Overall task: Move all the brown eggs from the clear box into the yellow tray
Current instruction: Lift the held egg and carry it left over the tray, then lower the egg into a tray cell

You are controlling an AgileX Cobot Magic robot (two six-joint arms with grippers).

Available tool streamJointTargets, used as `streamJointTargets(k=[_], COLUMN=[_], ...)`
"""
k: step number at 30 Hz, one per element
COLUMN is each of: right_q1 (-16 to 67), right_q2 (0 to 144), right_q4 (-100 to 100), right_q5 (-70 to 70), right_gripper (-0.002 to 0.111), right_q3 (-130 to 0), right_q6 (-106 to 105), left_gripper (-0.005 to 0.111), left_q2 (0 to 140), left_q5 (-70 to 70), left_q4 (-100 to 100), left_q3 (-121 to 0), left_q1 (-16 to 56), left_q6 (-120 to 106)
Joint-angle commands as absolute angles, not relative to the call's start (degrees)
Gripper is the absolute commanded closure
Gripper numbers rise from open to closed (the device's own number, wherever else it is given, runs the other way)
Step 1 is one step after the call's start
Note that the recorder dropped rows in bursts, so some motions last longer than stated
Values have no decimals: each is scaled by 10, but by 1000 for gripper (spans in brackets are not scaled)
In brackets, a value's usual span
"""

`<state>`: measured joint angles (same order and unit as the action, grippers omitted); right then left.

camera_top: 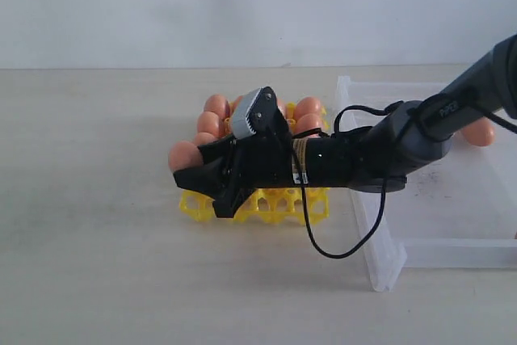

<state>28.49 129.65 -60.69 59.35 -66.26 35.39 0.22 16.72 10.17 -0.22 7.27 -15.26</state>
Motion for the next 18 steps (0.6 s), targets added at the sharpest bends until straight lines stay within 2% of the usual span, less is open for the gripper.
streamJointTargets(k=[1,7,18], right_q1=[285,285,285], right_q2=[1317,1320,1290], right_q4=[-626,-629,-726], right_q5=[563,531,584], right_gripper=[109,109,109], right_q3=[-680,-680,-680], right_q6=[354,354,341], left_gripper=[103,103,103], left_q2=[0,0,0], left_q5=[162,162,162], left_q4=[101,101,101], left_q3=[0,0,0], left_q1=[70,70,70], left_q6=[-155,-155,-155])
